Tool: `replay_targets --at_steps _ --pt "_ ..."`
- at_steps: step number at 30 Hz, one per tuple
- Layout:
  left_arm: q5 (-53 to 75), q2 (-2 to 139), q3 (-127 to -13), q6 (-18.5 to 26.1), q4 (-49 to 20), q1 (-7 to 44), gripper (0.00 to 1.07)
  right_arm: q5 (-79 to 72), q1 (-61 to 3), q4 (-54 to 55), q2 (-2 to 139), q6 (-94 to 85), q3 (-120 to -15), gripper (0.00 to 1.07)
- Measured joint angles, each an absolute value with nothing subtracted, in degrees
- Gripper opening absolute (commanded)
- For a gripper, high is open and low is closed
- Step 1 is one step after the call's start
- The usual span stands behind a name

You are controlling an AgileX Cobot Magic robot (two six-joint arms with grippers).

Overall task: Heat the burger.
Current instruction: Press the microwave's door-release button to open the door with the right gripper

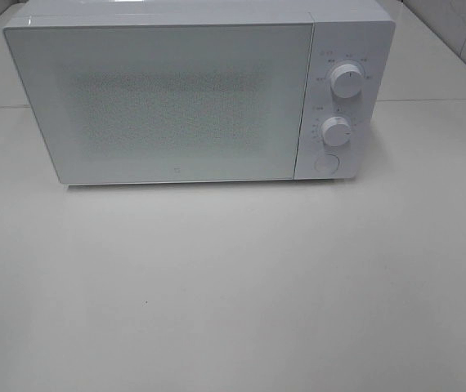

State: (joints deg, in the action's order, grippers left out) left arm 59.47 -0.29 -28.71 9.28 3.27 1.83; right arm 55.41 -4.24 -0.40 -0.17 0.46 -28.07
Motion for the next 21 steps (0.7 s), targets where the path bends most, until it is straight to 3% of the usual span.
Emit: replay_targets --at_steps 4,7,8,9,11,12,13,14,21 --pt "59.47 -0.29 -28.71 9.28 3.27 1.83 1.01 55.29 -4.24 -0.40 -0.17 0.40 -28.07 0.74" --pt "59.47 -0.29 -28.71 9.28 3.27 1.83 1.01 54.20 -4.24 -1.38 -0.17 0.00 -28.65 0.66" --pt "59.47 -0.29 -28.71 9.28 3.27 1.83 1.01 51.34 -4.24 -2.75 0.57 -0.46 -29.05 0.55" --pt "59.47 -0.29 -28.71 9.28 3.27 1.83 1.01 51.34 -4.24 -2.75 0.57 -0.46 -29.05 0.55" --pt "59.47 -0.29 -28.71 9.28 3.27 1.83 1.01 44.23 -4.24 -5.27 3.04 -2.23 -29.22 0.28" --pt "59.47 -0.29 -28.71 9.28 3.27 1.83 1.01 44.23 -4.24 -5.27 3.04 -2.23 -29.22 0.28" --pt "59.47 -0.29 -28.71 9.28 3.27 1.83 1.01 38.67 -4.24 -6.47 5.10 -2.98 -28.82 0.05" --pt "59.47 -0.29 -28.71 9.28 3.27 1.83 1.01 35.58 -4.24 -6.76 6.02 -3.21 -28.48 0.00" --pt "59.47 -0.29 -28.71 9.28 3.27 1.83 1.01 13.18 -4.24 -7.33 14.32 -1.83 -21.14 0.00"
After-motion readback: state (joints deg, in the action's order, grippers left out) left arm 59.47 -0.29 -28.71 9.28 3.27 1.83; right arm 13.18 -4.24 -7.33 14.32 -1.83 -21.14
